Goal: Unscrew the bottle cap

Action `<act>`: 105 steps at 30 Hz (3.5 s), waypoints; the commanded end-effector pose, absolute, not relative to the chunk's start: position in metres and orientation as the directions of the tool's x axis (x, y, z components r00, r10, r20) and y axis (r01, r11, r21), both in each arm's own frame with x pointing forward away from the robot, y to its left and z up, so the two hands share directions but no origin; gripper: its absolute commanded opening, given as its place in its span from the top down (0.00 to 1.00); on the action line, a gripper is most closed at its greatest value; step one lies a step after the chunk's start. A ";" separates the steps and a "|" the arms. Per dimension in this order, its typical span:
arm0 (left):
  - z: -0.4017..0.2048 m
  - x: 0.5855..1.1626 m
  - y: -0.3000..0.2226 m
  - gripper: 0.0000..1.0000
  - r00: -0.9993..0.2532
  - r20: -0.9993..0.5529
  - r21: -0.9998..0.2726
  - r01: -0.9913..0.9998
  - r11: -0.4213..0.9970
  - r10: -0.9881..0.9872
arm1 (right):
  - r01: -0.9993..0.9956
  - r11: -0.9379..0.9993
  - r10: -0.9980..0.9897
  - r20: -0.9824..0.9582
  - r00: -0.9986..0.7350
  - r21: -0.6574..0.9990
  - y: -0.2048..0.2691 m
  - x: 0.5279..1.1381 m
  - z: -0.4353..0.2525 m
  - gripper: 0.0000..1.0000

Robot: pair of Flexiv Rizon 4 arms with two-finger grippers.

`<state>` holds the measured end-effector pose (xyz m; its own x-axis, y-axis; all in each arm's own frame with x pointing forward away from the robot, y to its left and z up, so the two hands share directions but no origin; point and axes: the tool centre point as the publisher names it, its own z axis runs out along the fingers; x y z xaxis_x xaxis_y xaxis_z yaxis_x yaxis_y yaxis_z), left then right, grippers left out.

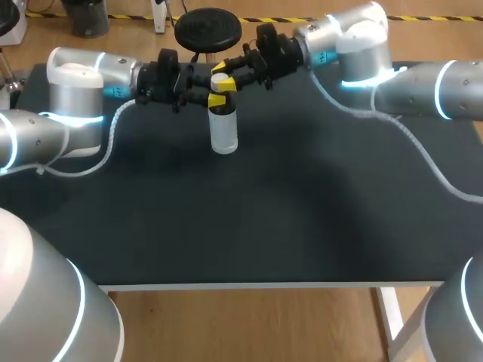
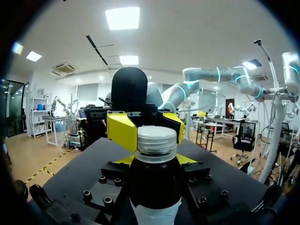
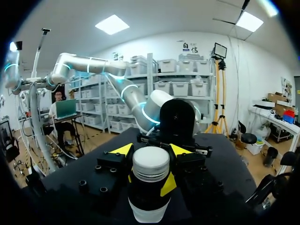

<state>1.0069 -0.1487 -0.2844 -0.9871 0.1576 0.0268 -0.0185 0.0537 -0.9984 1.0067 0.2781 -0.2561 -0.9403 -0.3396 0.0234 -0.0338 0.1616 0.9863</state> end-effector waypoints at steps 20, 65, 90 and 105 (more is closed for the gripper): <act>-0.284 1.002 -0.149 1.00 -0.987 0.025 -0.999 -0.017 0.051 0.161 | -0.140 0.158 -0.912 0.091 -0.400 0.977 0.270 1.020 -0.271 1.00; -0.284 1.002 -0.149 1.00 -0.987 0.025 -0.999 -0.017 0.051 0.161 | -0.241 0.132 -0.987 0.105 -0.121 0.962 0.277 1.010 -0.263 0.00; -0.284 1.002 -0.149 1.00 -0.987 0.025 -0.999 -0.017 0.051 0.161 | -0.190 0.110 -0.690 -0.063 -0.721 0.976 0.285 0.982 -0.233 0.00; -0.284 1.002 -0.149 1.00 -0.987 0.025 -0.999 -0.017 0.051 0.161 | -0.154 0.138 -0.295 -0.108 -0.949 0.978 0.272 0.989 -0.230 0.00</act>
<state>1.0033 -0.1491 -0.2845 -0.9863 0.1630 0.0256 -0.0178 0.0491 -0.9986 1.0059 0.2755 -0.2398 -0.8305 -0.5536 -0.0622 -0.1432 0.1041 0.9842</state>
